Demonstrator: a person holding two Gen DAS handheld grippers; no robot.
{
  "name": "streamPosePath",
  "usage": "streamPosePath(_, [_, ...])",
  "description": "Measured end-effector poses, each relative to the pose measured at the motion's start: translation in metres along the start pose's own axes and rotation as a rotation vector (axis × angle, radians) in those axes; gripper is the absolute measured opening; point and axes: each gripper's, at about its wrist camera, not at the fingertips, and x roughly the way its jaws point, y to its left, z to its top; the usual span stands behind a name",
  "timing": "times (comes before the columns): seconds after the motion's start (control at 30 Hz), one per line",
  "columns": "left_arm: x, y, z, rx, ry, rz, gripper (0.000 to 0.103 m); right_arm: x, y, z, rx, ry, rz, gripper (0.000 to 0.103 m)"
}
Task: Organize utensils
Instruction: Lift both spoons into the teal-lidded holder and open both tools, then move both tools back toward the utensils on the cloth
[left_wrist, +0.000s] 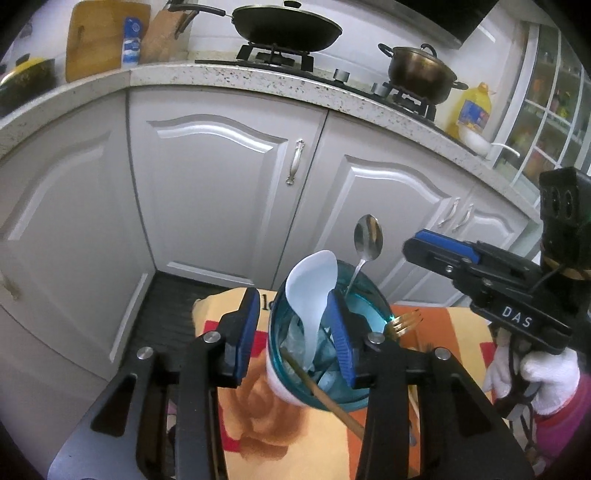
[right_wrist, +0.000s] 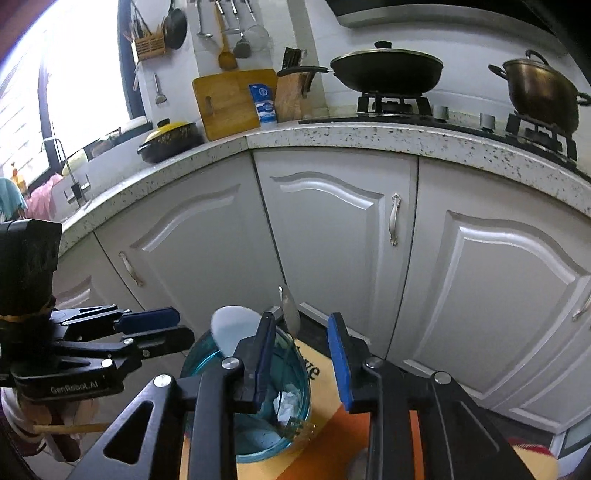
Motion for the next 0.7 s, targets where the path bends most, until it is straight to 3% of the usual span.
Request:
streamPosePath(0.37, [-0.045, 0.005, -0.006, -0.023, -0.014, 0.033, 0.043, -0.041, -0.003, -0.015, 0.019, -0.016, -0.020, 0.028])
streamPosePath(0.6, [-0.093, -0.008, -0.019, 0.005, -0.053, 0.030, 0.058, -0.078, -0.010, -0.036, 0.033, -0.014, -0.053, 0.029])
streamPosePath(0.7, [-0.106, -0.016, -0.027, 0.016, -0.052, 0.034, 0.059, -0.094, -0.016, -0.048, 0.029, -0.006, -0.077, 0.030])
